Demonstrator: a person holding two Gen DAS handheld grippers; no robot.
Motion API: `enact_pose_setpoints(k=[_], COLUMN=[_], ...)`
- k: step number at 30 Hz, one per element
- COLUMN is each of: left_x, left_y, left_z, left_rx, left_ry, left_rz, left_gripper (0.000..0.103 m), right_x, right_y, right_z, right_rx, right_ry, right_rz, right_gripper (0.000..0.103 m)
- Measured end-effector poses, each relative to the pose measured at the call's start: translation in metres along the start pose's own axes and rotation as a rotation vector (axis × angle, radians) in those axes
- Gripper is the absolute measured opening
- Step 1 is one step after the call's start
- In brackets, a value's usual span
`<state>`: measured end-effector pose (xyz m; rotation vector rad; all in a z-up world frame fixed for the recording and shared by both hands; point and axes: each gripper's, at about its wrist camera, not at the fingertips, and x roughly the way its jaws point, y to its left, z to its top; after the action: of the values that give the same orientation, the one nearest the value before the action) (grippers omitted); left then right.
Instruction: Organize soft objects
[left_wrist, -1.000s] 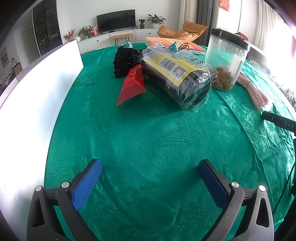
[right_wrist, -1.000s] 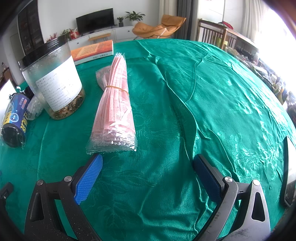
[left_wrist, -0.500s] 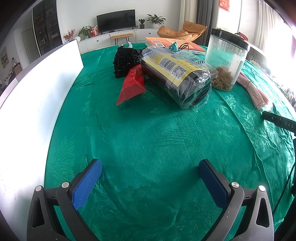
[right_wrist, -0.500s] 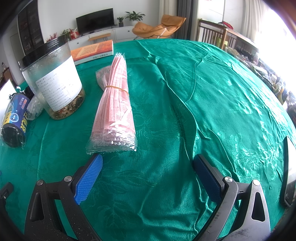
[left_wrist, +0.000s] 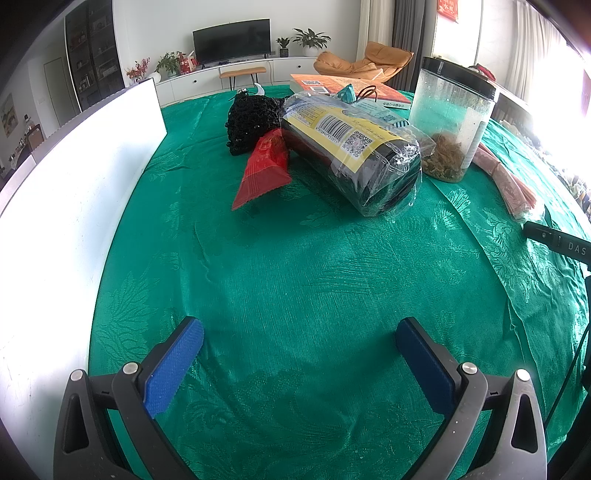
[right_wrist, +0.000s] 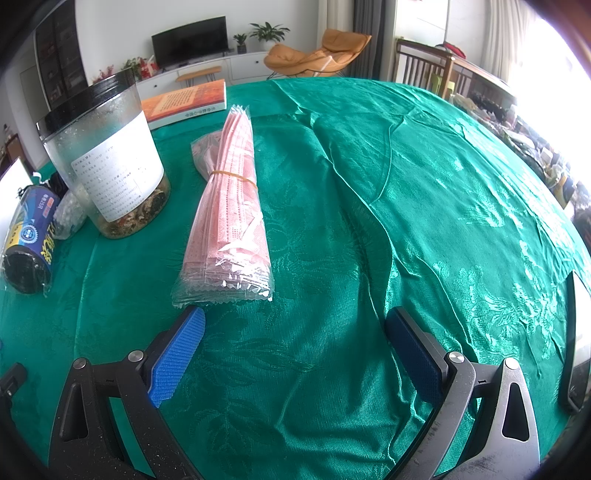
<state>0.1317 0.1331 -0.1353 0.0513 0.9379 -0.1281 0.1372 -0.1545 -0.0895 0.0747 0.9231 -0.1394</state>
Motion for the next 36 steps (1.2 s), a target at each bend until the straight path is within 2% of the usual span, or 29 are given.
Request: enact_pose_setpoints(k=[21, 23, 25, 29, 34, 35, 36], left_x=[0.000, -0.003, -0.009, -0.006, 0.044, 0.054, 0.064], left_y=[0.001, 0.010, 0.024, 0.039, 0.039, 0.040, 0.041], left_z=[0.001, 0.008, 0.023, 0.070, 0.119, 0.124, 0.126], left_rx=[0.008, -0.033, -0.107, -0.157, -0.067, -0.038, -0.013], left_ry=[0.011, 0.025, -0.002, -0.034, 0.077, 0.098, 0.116], left_rz=[-0.012, -0.054, -0.089, -0.023, 0.001, 0.016, 0.023], left_gripper=[0.103, 0.103, 0.103, 0.102, 0.089, 0.084, 0.071], right_x=[0.000, 0.000, 0.000, 0.000, 0.000, 0.000, 0.000], right_y=[0.000, 0.000, 0.000, 0.000, 0.000, 0.000, 0.000], right_z=[0.000, 0.000, 0.000, 0.000, 0.000, 0.000, 0.000], right_rx=[0.000, 0.000, 0.000, 0.000, 0.000, 0.000, 0.000], right_ry=[0.000, 0.000, 0.000, 0.000, 0.001, 0.001, 0.001], right_rz=[0.000, 0.000, 0.000, 0.000, 0.000, 0.000, 0.000], right_gripper=[0.100, 0.100, 0.100, 0.100, 0.100, 0.100, 0.100])
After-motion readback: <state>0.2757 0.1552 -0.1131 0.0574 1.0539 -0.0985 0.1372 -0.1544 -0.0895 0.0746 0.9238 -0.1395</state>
